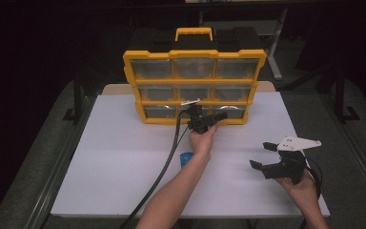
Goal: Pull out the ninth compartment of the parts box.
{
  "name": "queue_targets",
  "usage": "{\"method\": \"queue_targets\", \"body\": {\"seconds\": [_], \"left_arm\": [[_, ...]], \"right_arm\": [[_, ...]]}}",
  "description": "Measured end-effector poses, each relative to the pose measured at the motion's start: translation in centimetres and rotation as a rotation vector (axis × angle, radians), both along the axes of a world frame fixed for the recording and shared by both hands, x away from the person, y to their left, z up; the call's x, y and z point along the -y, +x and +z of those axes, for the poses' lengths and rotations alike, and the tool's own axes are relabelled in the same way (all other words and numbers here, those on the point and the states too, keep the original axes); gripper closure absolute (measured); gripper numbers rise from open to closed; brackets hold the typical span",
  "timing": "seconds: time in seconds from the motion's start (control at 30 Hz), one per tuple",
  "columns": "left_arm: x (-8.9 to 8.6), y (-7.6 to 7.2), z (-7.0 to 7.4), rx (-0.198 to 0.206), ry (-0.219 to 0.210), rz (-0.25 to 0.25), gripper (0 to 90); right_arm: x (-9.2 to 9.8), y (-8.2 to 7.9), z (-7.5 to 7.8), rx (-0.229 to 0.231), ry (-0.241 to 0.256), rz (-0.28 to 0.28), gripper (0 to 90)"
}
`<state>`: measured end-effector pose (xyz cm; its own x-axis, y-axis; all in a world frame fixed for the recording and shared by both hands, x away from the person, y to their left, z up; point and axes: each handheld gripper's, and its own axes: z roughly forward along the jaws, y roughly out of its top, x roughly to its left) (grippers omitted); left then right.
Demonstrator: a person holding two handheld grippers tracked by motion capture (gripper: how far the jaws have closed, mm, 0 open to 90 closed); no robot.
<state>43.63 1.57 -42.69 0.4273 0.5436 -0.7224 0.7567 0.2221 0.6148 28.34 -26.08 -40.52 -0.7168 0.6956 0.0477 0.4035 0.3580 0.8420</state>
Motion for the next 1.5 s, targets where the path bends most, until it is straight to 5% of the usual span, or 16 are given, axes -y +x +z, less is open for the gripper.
{"method": "queue_targets", "body": {"seconds": [0.73, 1.17, 1.5], "left_arm": [[1.6, 1.1, -0.8, 0.024, -0.077, 0.074, 71.5], [1.9, 0.6, -0.8, 0.013, -0.099, 0.111, 75.8], [1.7, 0.0, -1.0, -0.023, -0.164, 0.143, 77.0]], "right_arm": [[0.3, 0.0, 0.0, 0.011, 0.02, -0.005, 13.8], [0.2, 0.1, -0.1, 0.008, 0.014, 0.003, 13.8], [0.2, 0.2, -0.3, -0.003, 0.005, 0.002, 13.8]]}}
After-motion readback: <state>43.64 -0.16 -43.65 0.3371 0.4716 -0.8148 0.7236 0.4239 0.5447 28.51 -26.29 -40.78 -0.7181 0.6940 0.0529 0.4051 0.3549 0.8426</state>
